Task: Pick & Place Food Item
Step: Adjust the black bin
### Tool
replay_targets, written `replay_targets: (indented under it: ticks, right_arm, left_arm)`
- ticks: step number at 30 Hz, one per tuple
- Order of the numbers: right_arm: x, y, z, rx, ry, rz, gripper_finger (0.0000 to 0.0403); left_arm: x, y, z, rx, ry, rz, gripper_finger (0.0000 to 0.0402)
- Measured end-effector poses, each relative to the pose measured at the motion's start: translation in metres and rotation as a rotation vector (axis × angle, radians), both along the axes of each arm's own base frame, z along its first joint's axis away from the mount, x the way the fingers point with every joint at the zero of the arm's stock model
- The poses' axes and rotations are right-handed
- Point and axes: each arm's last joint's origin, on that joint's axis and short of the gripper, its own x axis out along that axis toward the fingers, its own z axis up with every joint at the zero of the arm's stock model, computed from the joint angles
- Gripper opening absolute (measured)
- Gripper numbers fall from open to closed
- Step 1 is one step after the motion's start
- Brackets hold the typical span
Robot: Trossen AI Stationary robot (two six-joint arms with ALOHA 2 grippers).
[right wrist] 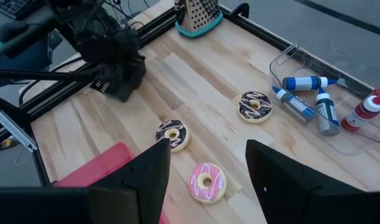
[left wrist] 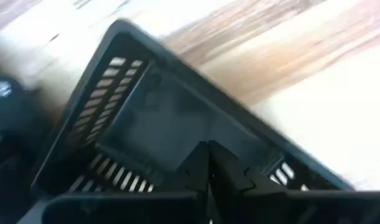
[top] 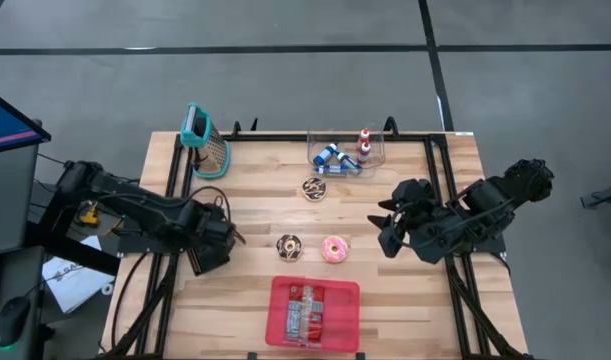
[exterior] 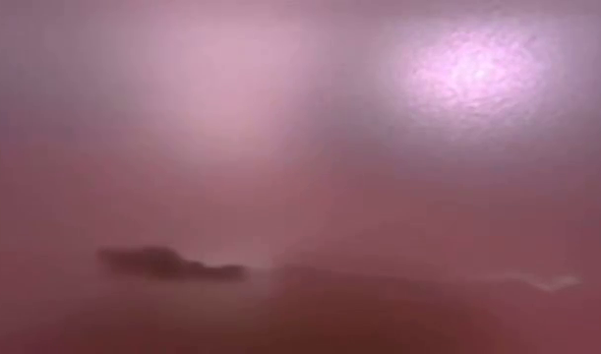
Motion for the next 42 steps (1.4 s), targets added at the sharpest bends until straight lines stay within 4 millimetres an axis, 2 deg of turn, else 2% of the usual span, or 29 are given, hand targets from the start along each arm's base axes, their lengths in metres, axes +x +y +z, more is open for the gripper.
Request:
replay_targets:
  ticks: [4,10,22,42]
  right_arm:
    - [0.000,0.000,0.000,0.011,-0.005,-0.009,0.0202]
    - [0.000,0.000,0.000,0.016,-0.005,-0.009,0.0202]
    - [0.000,-0.001,-0.001,0.008,0.007,-0.009,0.0202]
    - [0.001,-0.006,-0.001,-0.001,0.018,-0.032,0.0202]
  left_arm:
    - [0.004,0.007,-0.008,-0.005,-0.041,-0.021,0.0000]
    - [0.012,0.012,-0.008,-0.018,-0.111,-0.082,0.0000]
    - [0.024,0.007,-0.005,-0.078,-0.242,-0.173,0.0000]
    - [0.027,0.004,-0.004,-0.081,-0.274,-0.263,0.0000]
